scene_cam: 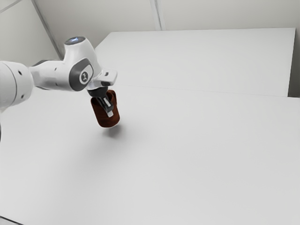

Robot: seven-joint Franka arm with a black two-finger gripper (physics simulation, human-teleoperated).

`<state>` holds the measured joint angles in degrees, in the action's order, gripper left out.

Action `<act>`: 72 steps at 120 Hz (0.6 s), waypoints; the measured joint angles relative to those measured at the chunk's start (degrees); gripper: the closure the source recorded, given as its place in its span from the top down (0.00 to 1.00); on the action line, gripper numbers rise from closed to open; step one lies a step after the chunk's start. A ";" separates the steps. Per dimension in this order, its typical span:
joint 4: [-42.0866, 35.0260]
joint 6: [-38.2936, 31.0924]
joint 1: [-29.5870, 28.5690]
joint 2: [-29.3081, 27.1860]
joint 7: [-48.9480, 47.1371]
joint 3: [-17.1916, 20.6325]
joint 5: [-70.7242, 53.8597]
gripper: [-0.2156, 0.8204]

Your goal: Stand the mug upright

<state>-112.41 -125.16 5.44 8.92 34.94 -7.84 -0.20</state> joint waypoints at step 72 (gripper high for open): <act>-9.60 -9.72 0.66 -0.99 -20.50 0.07 4.03 0.25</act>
<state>-122.01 -134.89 6.10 7.94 14.44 -7.76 3.83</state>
